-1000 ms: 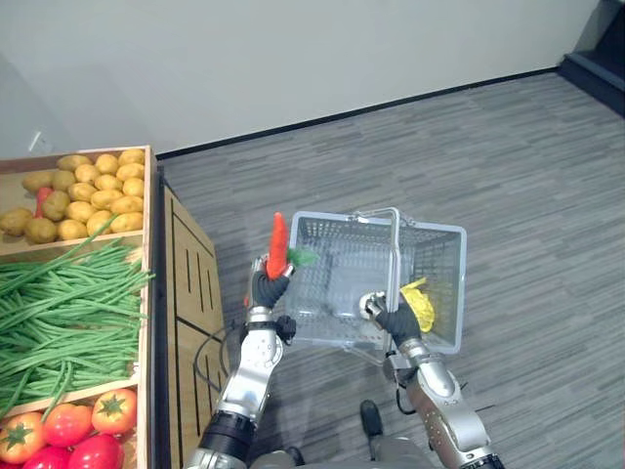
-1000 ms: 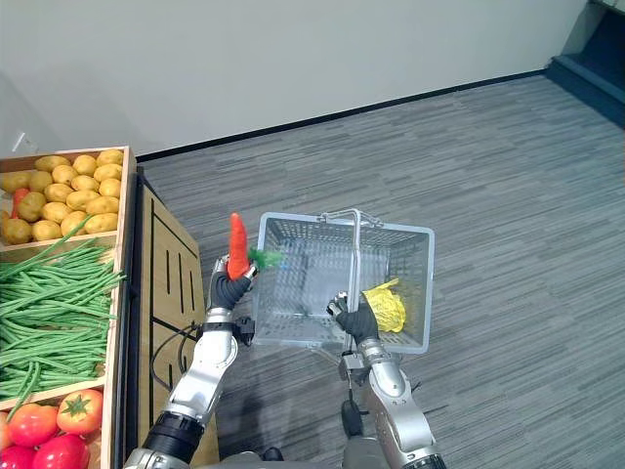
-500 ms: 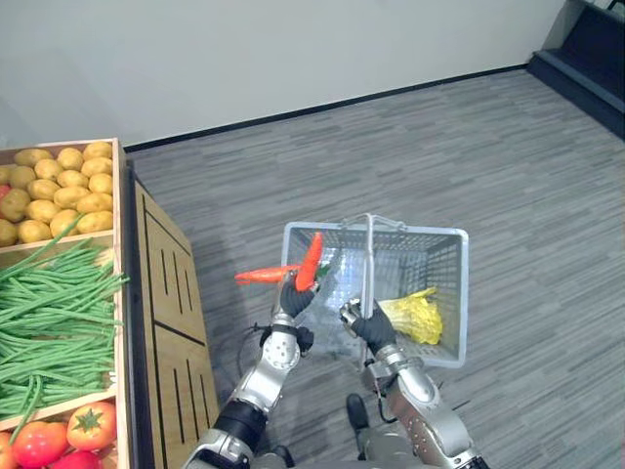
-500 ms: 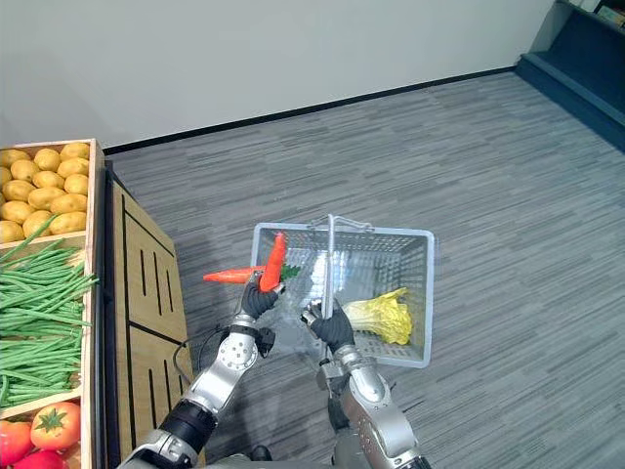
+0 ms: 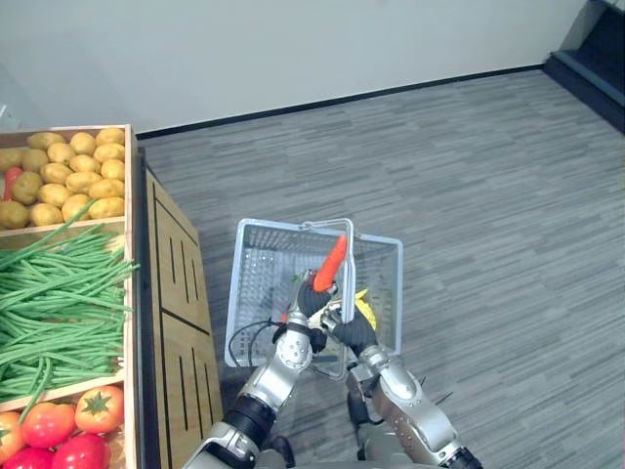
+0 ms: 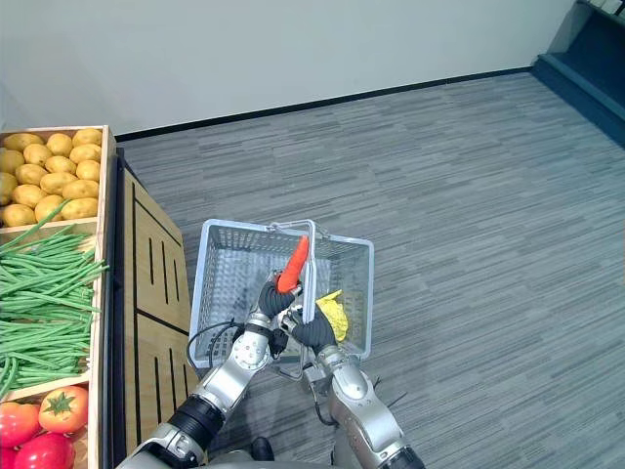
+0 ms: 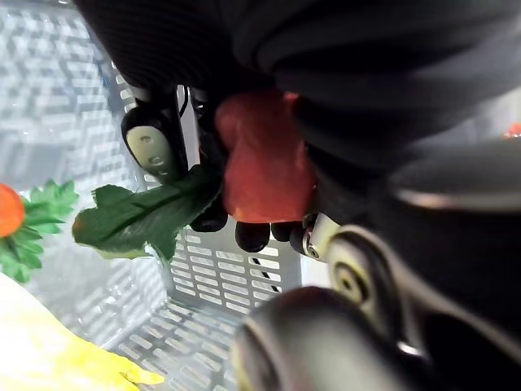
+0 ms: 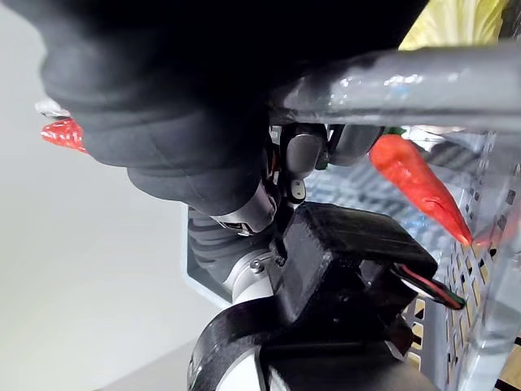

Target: Pick vegetable in the basket

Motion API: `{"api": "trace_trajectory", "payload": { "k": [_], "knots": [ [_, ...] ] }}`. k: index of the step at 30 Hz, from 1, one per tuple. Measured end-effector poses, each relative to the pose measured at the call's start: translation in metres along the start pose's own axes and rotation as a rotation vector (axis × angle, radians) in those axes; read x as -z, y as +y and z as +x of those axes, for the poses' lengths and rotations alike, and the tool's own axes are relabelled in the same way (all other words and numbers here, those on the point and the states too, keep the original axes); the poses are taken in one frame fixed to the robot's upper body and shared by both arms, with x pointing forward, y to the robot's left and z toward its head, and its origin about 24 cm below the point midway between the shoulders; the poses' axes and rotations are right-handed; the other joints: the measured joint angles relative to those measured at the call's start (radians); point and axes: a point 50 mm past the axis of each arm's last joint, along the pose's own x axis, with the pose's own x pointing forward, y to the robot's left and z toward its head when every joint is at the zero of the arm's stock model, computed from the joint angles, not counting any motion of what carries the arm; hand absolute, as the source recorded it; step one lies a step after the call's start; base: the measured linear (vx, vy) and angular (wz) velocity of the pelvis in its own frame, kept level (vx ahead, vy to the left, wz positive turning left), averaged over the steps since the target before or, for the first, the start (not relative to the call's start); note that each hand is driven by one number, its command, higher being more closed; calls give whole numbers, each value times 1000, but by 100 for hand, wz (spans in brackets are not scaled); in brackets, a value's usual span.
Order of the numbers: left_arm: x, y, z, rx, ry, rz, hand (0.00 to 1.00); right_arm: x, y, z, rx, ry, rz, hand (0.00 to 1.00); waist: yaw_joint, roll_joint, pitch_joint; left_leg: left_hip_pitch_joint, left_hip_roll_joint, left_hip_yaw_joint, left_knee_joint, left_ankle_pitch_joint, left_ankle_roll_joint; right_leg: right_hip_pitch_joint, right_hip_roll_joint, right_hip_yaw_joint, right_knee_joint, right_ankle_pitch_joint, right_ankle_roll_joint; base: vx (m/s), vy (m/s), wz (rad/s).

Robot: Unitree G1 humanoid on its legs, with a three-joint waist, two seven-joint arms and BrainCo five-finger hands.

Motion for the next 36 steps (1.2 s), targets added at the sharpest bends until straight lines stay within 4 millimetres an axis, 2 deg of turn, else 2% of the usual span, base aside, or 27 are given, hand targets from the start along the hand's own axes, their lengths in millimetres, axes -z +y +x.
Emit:
{"api": "trace_trajectory", "payload": {
  "k": [3, 9, 15, 21, 27, 29, 32, 36],
  "knots": [
    [0, 0, 0, 2, 2, 2, 0, 1, 0, 0, -1, 4, 0, 100, 0, -2, -1, -1, -4, -1, 0, 1, 1, 0, -4, -1, 0, 2, 3, -48, 5, 2],
    [8, 0, -1, 5, 44, 18, 0, 6, 1, 0, -2, 28, -4, 100, -4, -27, -17, -1, -4, -2, 0, 2, 0, -1, -5, 0, 0, 1, 4, -24, -5, 0],
    [21, 3, -2, 12, 108, 26, 0, 10, -2, -1, 8, 58, -15, 100, -3, -29, -19, -2, -5, -2, -1, 2, 0, -2, -6, 0, 0, -1, 7, -19, -6, 0],
    [26, 14, 0, 5, 131, 10, 0, 6, -7, 2, 33, 37, -20, 100, -1, -28, -19, -3, -6, -9, -1, 2, 0, 0, -7, -7, 0, -2, 8, -31, -11, 2],
    [35, 40, -5, -106, 158, -27, 0, -1, -30, 1, 139, 7, -39, 100, -2, -27, -31, 0, -6, -15, -1, 5, 4, 5, -7, -14, 0, -2, 9, 0, 0, 2],
    [37, 40, -6, -105, 164, -25, 0, -1, -32, 0, 149, 7, -38, 100, -2, -27, -41, 2, -6, -20, -1, 6, 3, 9, -7, -19, 0, -2, 9, -5, 0, 9],
    [35, 44, -6, -125, 157, -41, 0, -2, -34, 0, 165, 0, -24, 100, 1, -28, -41, 14, -6, -25, -2, 6, 3, 22, -8, -22, 0, -2, 9, -39, -2, 4],
    [30, 61, -8, -206, 130, -72, 0, -2, -41, -2, 204, -2, -20, 100, 1, -27, -41, 15, -7, -29, -4, 6, 3, 25, -9, -24, 0, -4, 10, -47, -11, 2]
  ]
}}
